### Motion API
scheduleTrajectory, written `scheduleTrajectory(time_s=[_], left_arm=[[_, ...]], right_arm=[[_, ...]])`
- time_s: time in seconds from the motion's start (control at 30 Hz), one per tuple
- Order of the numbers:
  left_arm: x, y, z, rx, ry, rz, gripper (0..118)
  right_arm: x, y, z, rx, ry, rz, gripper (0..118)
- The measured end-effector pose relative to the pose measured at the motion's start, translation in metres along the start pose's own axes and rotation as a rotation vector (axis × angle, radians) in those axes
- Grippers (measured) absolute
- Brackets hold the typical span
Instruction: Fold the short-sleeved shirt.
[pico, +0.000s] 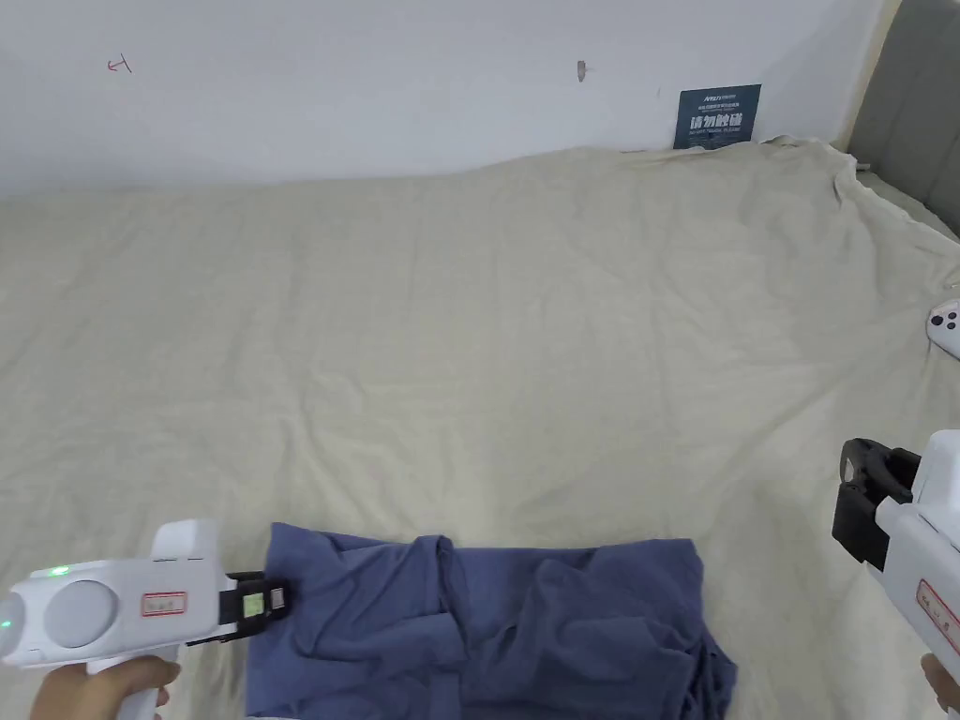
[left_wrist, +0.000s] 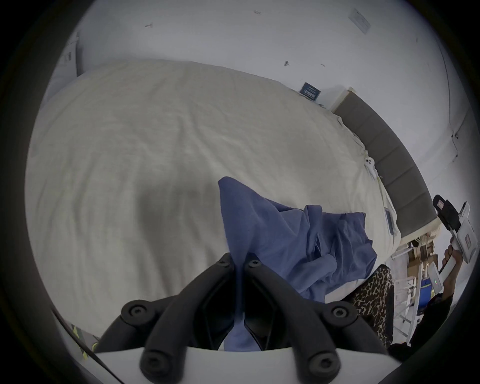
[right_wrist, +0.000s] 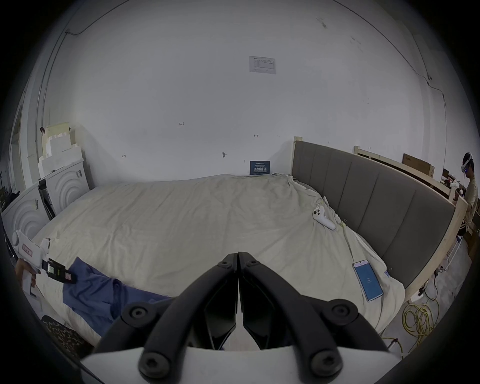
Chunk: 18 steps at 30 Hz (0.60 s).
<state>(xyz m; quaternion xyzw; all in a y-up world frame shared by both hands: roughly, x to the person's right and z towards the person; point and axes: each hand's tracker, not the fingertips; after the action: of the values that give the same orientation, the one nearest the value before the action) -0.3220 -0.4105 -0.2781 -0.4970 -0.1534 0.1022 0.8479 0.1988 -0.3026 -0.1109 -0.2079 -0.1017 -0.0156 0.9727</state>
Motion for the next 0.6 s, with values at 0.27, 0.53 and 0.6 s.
scheduleTrajectory(time_s=[0.27,0.53,0.6], left_arm=[[-0.009,-0.001,0.051,0.002,0.043,0.098,2],[0.080,0.021,0.041,-0.026,-0.166,0.073,2],[0.105,0.026,0.025,-0.055,-0.206,0.046,2]], right_arm=[[-0.005,0.001,-0.001,0.003,0.022,0.000,0],[0.000,-0.001,0.001,0.009,0.027,-0.007,0],[0.004,-0.002,0.003,0.011,0.024,-0.015,0]])
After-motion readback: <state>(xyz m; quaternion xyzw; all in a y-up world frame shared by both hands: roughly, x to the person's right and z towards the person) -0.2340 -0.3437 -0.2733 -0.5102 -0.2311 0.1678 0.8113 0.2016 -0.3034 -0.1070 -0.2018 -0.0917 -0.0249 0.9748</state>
